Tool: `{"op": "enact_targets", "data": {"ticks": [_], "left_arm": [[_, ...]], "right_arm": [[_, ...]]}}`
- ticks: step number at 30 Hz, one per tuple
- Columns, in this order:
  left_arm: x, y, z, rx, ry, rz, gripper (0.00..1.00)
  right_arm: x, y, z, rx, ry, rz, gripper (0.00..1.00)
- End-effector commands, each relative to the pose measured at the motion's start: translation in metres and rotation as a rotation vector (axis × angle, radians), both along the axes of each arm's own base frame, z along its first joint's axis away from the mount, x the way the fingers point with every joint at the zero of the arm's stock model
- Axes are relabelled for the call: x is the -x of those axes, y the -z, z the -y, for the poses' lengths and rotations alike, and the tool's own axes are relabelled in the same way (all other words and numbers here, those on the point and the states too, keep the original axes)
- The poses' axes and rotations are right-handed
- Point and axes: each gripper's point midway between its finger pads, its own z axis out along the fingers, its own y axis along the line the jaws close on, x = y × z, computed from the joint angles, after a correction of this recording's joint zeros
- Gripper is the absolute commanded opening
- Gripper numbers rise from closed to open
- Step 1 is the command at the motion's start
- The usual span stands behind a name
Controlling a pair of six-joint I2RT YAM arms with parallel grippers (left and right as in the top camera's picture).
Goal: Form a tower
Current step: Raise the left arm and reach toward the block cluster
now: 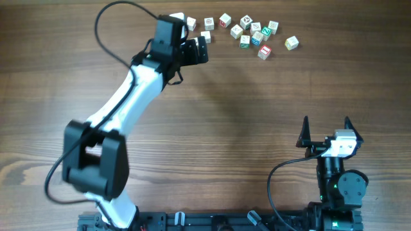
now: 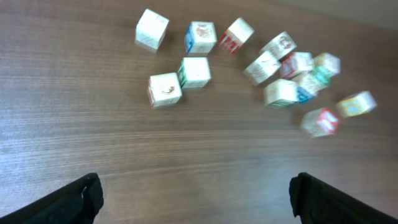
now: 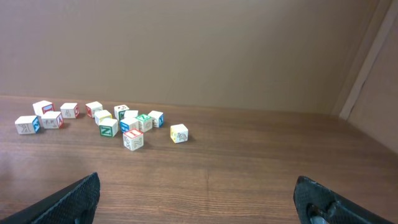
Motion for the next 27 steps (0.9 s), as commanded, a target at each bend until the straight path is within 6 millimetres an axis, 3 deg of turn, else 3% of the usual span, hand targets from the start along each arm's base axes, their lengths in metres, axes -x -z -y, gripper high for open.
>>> {"op": "enact_targets", "data": {"ticks": [1, 4, 6, 8, 12, 16, 22, 24, 27], "left_arm": [[-0.045, -0.003, 0.003, -0.103, -0.039, 0.046, 0.99], [-0.076, 0.001, 0.011, -0.106, -0.049, 0.054, 1.00], [-0.089, 0.018, 0.013, -0.116, -0.063, 0.045, 0.95], [-0.094, 0.042, 0.004, -0.141, -0.114, 0.019, 0.89], [-0.097, 0.091, -0.006, -0.133, -0.132, -0.060, 0.85], [-0.100, 0.111, 0.000, -0.103, -0.117, -0.072, 0.83], [-0.099, 0.141, 0.003, -0.089, -0.119, -0.110, 0.68], [-0.099, 0.144, 0.003, -0.089, -0.118, -0.111, 0.58], [-0.099, 0.142, 0.003, -0.088, -0.118, -0.107, 0.30]], "right_arm": [[0.000, -0.002, -0.002, 0.010, -0.012, 0.008, 1.00], [0.000, -0.002, -0.002, 0.010, -0.012, 0.008, 1.00], [0.000, -0.002, -0.002, 0.010, -0.012, 0.008, 1.00], [0.000, -0.002, -0.002, 0.010, -0.012, 0.008, 1.00], [0.000, -0.002, -0.002, 0.010, -0.012, 0.008, 1.00], [0.000, -0.002, -0.002, 0.009, -0.012, 0.008, 1.00], [0.000, -0.002, -0.002, 0.010, -0.012, 0.008, 1.00], [0.000, -0.002, -0.002, 0.010, -0.012, 0.008, 1.00], [0.000, -0.002, -0.002, 0.010, -0.012, 0.008, 1.00]]}}
